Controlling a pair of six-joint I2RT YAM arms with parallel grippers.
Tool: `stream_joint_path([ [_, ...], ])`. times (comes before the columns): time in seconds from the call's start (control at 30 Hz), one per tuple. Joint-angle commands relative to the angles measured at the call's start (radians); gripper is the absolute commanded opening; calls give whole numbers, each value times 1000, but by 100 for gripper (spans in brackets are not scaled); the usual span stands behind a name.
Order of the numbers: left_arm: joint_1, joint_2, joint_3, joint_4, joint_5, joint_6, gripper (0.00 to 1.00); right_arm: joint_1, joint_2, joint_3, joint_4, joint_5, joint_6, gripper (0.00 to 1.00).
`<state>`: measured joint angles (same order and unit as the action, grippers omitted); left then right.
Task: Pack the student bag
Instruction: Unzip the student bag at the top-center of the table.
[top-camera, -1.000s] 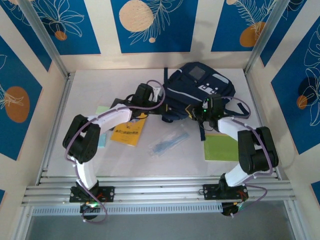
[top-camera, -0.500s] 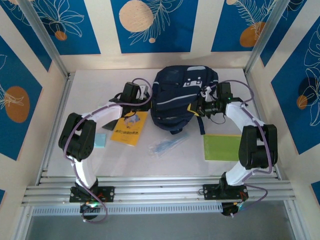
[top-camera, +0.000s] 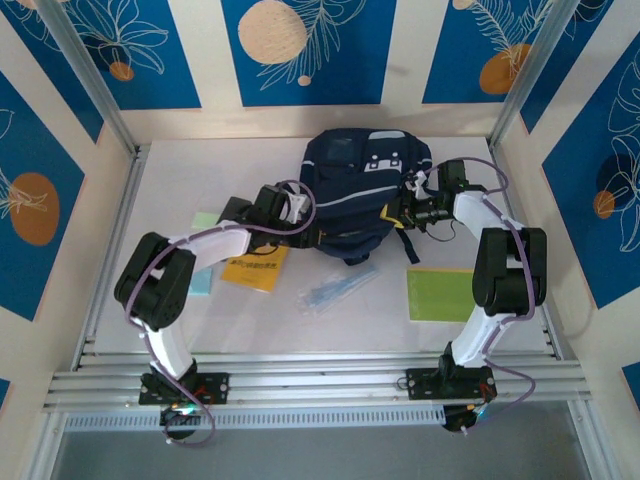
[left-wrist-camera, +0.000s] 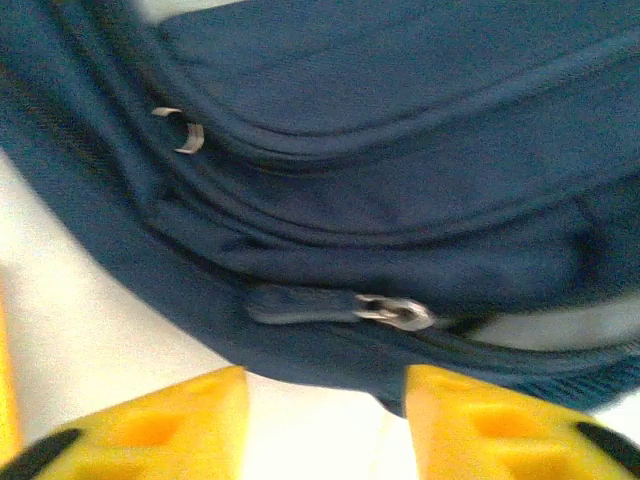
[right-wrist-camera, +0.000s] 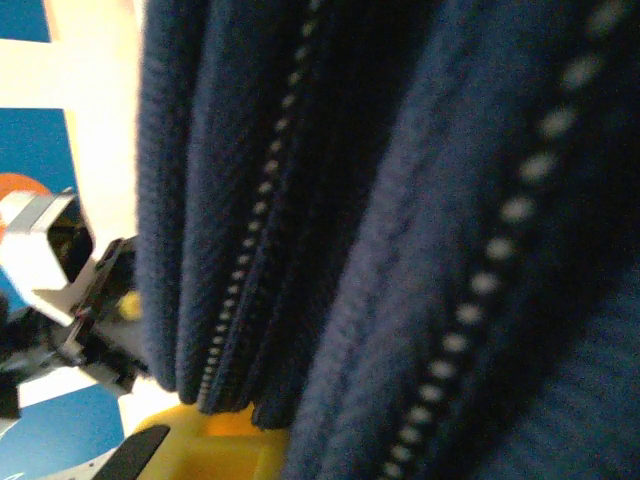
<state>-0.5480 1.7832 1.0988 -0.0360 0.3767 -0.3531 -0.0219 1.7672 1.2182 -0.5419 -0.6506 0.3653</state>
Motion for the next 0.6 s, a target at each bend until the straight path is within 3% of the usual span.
stream_joint_path([
  [0.0,-5,-41,-3,27,44,43,59,-20,1,53,-32,122,-25,36],
  [0.03,-5,-35,7,21,40,42,61,-30,-3,51,-35,160,0,50],
  [0.2,-6,6,57,26,-4,-3,63,-48,-113,-32,-39,311,180,86],
  [0.33,-6,21,81,27,-50,3,63,-11,-242,-154,7,320,324,88],
  [0.57,-18,88,191,-40,46,202,62,108,-317,-399,313,284,642,88],
])
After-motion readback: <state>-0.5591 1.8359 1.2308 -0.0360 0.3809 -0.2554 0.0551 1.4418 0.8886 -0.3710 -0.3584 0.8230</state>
